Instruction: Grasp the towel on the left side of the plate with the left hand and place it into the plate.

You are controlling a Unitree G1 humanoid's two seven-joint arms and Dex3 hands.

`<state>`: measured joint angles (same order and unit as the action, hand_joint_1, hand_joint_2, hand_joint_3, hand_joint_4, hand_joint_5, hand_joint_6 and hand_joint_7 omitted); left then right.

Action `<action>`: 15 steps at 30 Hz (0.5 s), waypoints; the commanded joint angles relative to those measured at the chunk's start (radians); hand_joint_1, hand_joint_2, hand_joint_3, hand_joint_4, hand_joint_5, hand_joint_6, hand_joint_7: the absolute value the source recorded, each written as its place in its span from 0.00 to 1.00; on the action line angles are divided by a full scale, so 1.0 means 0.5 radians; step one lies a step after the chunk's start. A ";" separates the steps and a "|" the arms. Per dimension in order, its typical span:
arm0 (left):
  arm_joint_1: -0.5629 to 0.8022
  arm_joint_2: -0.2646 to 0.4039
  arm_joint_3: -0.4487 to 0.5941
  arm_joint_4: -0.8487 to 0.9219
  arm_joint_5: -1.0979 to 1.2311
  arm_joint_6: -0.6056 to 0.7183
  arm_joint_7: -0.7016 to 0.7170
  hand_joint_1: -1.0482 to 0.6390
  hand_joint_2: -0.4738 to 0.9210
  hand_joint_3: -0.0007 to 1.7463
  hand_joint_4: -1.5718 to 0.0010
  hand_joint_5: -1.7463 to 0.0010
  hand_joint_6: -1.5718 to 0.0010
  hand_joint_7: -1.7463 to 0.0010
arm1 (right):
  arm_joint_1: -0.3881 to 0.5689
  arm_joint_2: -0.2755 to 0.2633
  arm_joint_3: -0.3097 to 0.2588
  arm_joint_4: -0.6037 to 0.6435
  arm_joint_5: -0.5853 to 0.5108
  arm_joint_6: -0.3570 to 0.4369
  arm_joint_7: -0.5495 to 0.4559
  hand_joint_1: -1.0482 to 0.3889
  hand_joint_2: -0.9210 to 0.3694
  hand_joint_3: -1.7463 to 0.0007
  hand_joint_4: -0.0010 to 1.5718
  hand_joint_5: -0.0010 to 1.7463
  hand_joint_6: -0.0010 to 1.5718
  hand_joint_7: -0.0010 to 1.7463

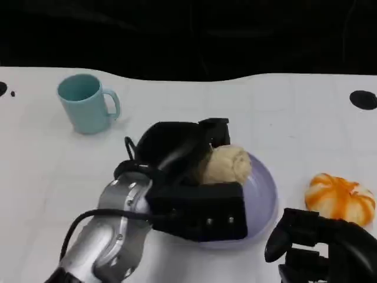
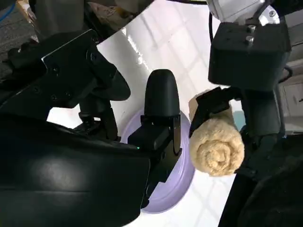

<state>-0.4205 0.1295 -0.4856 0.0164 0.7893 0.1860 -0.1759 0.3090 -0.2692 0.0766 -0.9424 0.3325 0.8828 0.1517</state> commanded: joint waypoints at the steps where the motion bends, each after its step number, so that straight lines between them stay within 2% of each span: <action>1: -0.067 -0.001 -0.027 -0.016 -0.017 0.081 -0.175 0.45 0.90 0.26 0.57 0.13 0.44 0.76 | -0.001 -0.002 -0.020 -0.023 0.024 0.014 -0.004 0.72 0.33 0.28 0.43 1.00 0.42 0.85; 2: -0.065 0.013 -0.034 -0.033 -0.018 0.082 -0.213 0.42 0.96 0.17 0.61 0.28 0.48 0.88 | -0.002 -0.003 -0.020 -0.021 0.023 0.014 -0.004 0.72 0.33 0.28 0.43 1.00 0.42 0.85; 4: -0.059 0.033 -0.044 -0.063 -0.008 0.090 -0.266 0.38 0.99 0.12 0.64 0.55 0.59 0.97 | -0.005 -0.005 -0.019 -0.016 0.020 0.010 -0.003 0.72 0.33 0.28 0.43 1.00 0.42 0.85; 6: -0.053 0.044 -0.052 -0.083 0.004 0.099 -0.294 0.35 1.00 0.11 0.66 0.70 0.67 0.99 | -0.007 -0.009 -0.018 -0.013 0.016 0.006 -0.002 0.72 0.33 0.29 0.43 1.00 0.42 0.85; 7: -0.048 0.053 -0.056 -0.095 0.008 0.092 -0.301 0.31 1.00 0.10 0.71 0.76 0.74 1.00 | -0.007 -0.010 -0.018 -0.013 0.015 0.006 -0.002 0.72 0.33 0.29 0.43 1.00 0.42 0.84; 11: -0.043 0.085 -0.070 -0.123 0.025 0.071 -0.323 0.21 1.00 0.09 0.85 0.84 0.88 1.00 | -0.014 -0.009 -0.023 -0.017 0.019 0.024 -0.006 0.72 0.32 0.29 0.43 1.00 0.42 0.85; 15: -0.045 0.115 -0.079 -0.166 0.063 0.087 -0.350 0.15 1.00 0.10 0.91 0.86 0.94 1.00 | -0.018 -0.004 -0.029 -0.021 0.025 0.037 -0.009 0.72 0.32 0.29 0.43 1.00 0.42 0.85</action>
<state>-0.4303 0.1693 -0.5197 -0.0380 0.8039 0.2253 -0.3302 0.3040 -0.2692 0.0742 -0.9448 0.3353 0.8907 0.1518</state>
